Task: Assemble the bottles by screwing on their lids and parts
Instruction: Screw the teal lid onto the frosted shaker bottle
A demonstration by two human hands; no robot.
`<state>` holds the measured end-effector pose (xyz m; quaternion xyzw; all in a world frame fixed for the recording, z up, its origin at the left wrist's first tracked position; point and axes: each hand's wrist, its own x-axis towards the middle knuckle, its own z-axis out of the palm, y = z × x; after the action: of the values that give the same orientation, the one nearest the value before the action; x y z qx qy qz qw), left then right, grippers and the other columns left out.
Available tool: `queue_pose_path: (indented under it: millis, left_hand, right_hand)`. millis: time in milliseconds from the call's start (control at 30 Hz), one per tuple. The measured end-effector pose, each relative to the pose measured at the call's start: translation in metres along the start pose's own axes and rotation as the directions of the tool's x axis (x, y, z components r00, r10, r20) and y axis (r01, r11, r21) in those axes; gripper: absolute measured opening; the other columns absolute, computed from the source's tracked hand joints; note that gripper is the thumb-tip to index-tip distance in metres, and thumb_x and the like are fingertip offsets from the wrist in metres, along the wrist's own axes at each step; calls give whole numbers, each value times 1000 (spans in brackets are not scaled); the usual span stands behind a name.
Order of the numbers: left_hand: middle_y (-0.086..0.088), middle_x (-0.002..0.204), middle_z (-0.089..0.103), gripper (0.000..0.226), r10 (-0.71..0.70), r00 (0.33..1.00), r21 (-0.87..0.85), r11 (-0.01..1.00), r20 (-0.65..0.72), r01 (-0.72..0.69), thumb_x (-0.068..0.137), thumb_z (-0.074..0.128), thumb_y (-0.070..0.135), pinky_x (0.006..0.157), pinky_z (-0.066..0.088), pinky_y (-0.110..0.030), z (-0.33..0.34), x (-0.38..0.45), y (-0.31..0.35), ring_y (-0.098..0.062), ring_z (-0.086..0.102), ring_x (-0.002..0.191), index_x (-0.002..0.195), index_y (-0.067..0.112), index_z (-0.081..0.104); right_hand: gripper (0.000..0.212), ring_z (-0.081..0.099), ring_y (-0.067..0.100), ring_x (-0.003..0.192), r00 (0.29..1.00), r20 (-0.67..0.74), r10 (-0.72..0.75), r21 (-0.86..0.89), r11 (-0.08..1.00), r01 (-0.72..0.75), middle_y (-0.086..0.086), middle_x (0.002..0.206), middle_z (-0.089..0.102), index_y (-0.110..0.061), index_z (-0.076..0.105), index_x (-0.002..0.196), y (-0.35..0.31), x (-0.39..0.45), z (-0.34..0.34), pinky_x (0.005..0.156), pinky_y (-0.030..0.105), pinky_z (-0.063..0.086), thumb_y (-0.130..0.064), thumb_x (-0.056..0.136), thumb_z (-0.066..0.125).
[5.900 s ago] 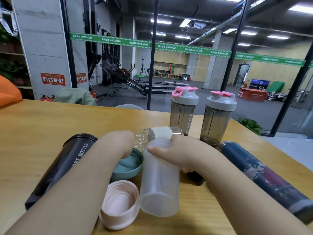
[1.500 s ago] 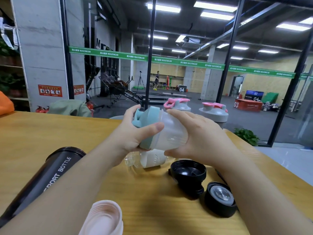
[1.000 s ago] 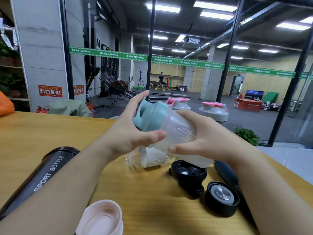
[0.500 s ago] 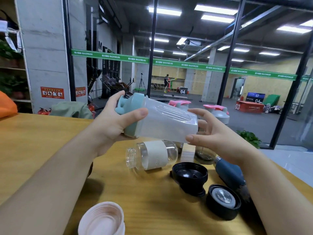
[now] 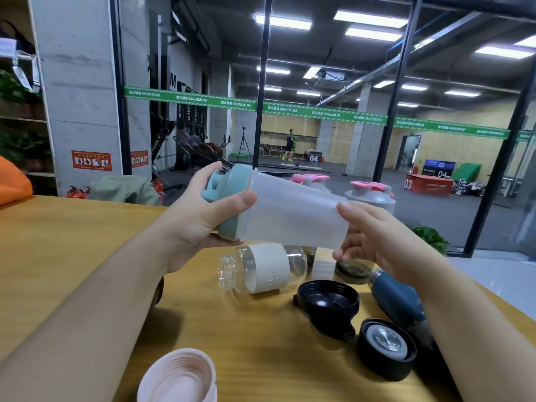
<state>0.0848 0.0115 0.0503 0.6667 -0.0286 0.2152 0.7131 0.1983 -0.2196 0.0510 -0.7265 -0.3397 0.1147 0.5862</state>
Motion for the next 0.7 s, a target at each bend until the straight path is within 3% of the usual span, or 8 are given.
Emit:
queue_pose_path:
  millis: [100, 167, 333, 433, 567, 700]
  left_hand:
    - [9, 125, 48, 99, -10, 1000, 20, 1000, 10, 9, 59, 78, 36, 73, 59, -45, 0, -1, -1, -23, 61, 105, 143, 42, 26]
    - [8, 126, 48, 101, -10, 1000, 38, 999, 9, 10, 61, 85, 36, 74, 59, -45, 0, -1, -2, -22, 61, 106, 142, 43, 25]
    - [11, 122, 49, 102, 10, 1000, 46, 999, -12, -10, 58, 80, 37, 73, 58, -43, 0, 0, 2, -22, 61, 105, 143, 44, 24]
    - [8, 123, 51, 107, -9, 999, 23, 1000, -51, 10, 54, 86, 39, 69, 59, -43, 1, 2, 1, -23, 60, 104, 143, 41, 26]
    - [1, 128, 51, 98, -47, 997, 4, 999, -54, 47, 61, 85, 40, 67, 59, -43, 0, 4, 0, -27, 60, 107, 142, 38, 30]
    - [-2, 130, 51, 93, -75, 997, -9, 997, -34, 75, 59, 77, 42, 67, 59, -45, -4, 5, -2, -29, 59, 109, 140, 38, 34]
  right_hand:
    - [75, 56, 21, 50, 990, -30, 136, -14, 991, -137, 19, 76, 59, -11, 59, 106, 1, 4, 4, 45, 26, 46, -73, 67, 46]
    - [75, 55, 22, 50, 984, -19, 179, -25, 983, -180, 21, 77, 58, -11, 58, 108, 1, 6, 5, 45, 26, 45, -74, 74, 36]
    - [64, 65, 28, 68, 981, 44, 190, 107, 975, -194, 18, 103, 65, -20, 55, 116, 0, 6, 10, 52, 26, 54, -68, 77, 40]
    - [58, 69, 34, 91, 991, 106, 83, 179, 979, -101, 14, 123, 60, -28, 48, 127, -1, 2, 7, 67, 27, 59, -51, 76, 66]
    - [70, 66, 38, 99, 991, 132, -14, 224, 974, -16, 14, 124, 58, -40, 40, 134, -1, -4, -1, 71, 28, 57, -16, 73, 64]
    - [69, 67, 38, 97, 988, 154, -30, 234, 972, -7, 17, 121, 61, -33, 45, 135, 0, -3, -3, 67, 25, 57, -9, 73, 64]
